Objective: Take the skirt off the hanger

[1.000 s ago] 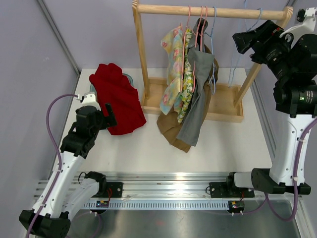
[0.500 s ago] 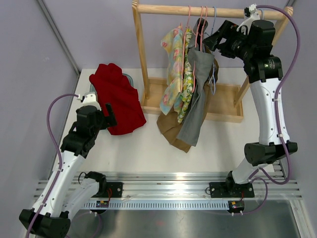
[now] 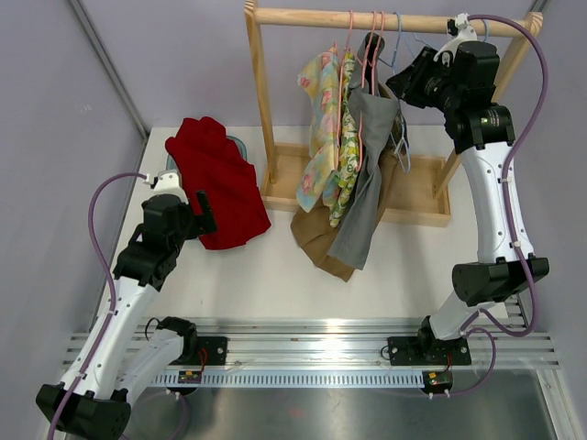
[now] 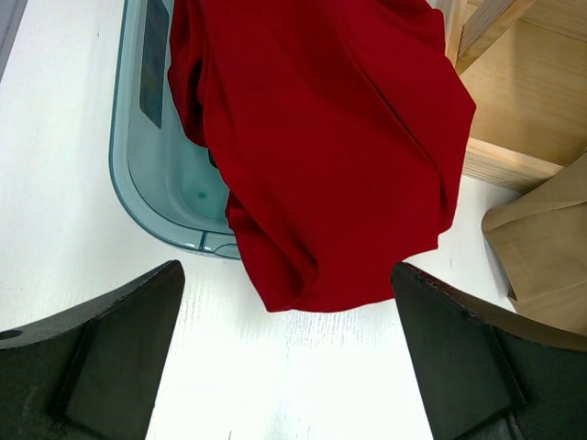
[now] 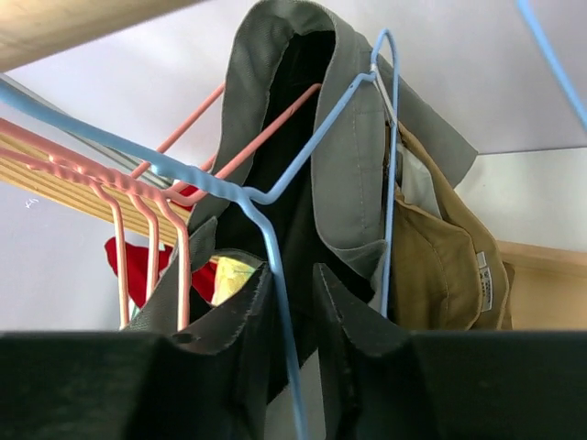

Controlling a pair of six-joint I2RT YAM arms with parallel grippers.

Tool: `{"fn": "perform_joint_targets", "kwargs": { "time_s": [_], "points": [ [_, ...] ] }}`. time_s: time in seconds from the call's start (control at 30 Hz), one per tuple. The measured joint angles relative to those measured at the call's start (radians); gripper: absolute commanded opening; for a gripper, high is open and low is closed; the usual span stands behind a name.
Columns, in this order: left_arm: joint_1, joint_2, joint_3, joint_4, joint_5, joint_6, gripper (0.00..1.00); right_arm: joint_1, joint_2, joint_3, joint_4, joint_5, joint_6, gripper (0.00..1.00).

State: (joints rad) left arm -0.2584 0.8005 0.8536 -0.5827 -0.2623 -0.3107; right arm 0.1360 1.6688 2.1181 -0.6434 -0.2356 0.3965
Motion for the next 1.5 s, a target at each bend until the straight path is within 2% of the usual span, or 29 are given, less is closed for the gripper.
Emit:
{"fn": "perform_joint_targets", "kwargs": {
  "time_s": [0.07, 0.1, 0.2, 0.43, 0.73, 0.9, 1.03, 1.1, 1.2, 1.37, 1.5],
  "points": [
    [0.0, 0.0, 0.0, 0.0, 0.0, 0.0, 0.99, 0.001, 0.001, 0.0, 0.009, 0.005, 0.0, 0.22],
    [0.0, 0.0, 0.0, 0.0, 0.0, 0.0, 0.99, 0.001, 0.002, 0.0, 0.013, 0.007, 0.0, 0.14],
    [0.0, 0.0, 0.0, 0.0, 0.0, 0.0, 0.99, 0.002, 0.005, 0.0, 0.029, 0.006, 0.0, 0.0],
    [-0.002, 0.0, 0.0, 0.0, 0.0, 0.001, 0.99, 0.007, 0.012, 0.006, 0.035, 0.012, 0.003, 0.0],
    [-0.003, 0.0, 0.0, 0.0, -0.003, 0.005, 0.99, 0.007, 0.016, 0.127, -0.05, 0.095, -0.013, 0.0],
    [-0.003, -0.003, 0.0, 0.001, -0.003, 0.014, 0.99, 0.007, -0.024, 0.118, -0.063, 0.135, -0.031, 0.0],
    [-0.026, -0.008, 0.006, 0.001, -0.002, 0.02, 0.99, 0.007, -0.113, 0.049, -0.072, 0.161, -0.043, 0.0],
    [-0.086, -0.006, 0.028, 0.001, -0.023, 0.024, 0.99, 0.007, -0.18, -0.008, -0.079, 0.169, -0.045, 0.0],
    [-0.246, 0.038, 0.135, -0.02, -0.099, 0.04, 0.99, 0.007, -0.292, -0.089, -0.09, 0.172, -0.045, 0.0],
    [-0.511, 0.197, 0.457, -0.014, -0.194, 0.079, 0.99, 0.007, -0.467, -0.171, -0.112, 0.166, -0.034, 0.0],
    [-0.722, 0.279, 0.633, 0.016, -0.214, 0.119, 0.99, 0.007, -0.585, -0.228, -0.113, 0.158, -0.009, 0.0]
  ]
}}
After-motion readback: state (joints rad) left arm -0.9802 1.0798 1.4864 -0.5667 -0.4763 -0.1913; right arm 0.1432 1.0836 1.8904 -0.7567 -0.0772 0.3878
